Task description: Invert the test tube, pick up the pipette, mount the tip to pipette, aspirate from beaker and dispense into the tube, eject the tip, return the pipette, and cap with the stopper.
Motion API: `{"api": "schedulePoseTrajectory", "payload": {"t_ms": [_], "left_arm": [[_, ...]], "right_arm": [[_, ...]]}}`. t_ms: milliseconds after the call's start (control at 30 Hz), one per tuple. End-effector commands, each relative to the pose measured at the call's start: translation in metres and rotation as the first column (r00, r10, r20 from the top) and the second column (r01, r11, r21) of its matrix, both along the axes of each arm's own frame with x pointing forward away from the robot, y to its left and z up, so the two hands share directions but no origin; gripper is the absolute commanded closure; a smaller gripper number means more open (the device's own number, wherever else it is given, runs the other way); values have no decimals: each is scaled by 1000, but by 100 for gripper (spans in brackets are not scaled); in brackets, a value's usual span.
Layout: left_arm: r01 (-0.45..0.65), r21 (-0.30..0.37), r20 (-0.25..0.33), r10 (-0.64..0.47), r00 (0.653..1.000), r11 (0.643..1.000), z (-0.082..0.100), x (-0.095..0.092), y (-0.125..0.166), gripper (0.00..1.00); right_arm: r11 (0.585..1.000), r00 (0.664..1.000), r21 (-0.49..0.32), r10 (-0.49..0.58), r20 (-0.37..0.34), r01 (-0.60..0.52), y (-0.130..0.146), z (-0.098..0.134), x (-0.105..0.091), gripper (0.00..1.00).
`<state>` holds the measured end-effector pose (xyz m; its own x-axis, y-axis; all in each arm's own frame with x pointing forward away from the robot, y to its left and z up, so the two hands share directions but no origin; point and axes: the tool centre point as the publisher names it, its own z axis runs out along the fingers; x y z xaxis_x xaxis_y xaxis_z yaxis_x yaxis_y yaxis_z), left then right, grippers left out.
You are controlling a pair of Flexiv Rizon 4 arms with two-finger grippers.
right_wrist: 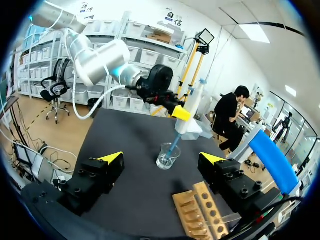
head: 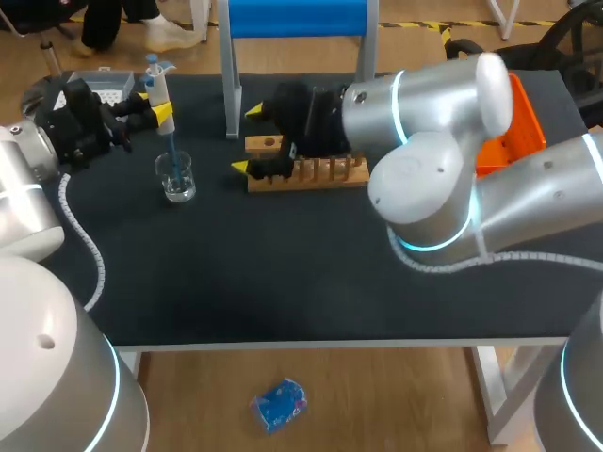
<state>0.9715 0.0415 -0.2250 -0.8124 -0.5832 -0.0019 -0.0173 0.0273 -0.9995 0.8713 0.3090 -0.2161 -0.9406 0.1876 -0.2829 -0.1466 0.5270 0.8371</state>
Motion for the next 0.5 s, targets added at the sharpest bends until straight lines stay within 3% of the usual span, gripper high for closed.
{"api": "schedulePoseTrajectory", "payload": {"t_ms": [33,300,500], "left_arm": [[-1,0,2,1,1000,1000,0,0,0,100],[-1,0,2,1,1000,1000,0,0,0,100],[-1,0,2,1,1000,1000,0,0,0,100]], "right_arm": [[915,886,-32,381,-265,-403,-27,32,1,0],[870,838,-20,468,-281,-493,-14,59,22,0],[856,827,-35,486,-281,-515,2,74,38,0]]}}
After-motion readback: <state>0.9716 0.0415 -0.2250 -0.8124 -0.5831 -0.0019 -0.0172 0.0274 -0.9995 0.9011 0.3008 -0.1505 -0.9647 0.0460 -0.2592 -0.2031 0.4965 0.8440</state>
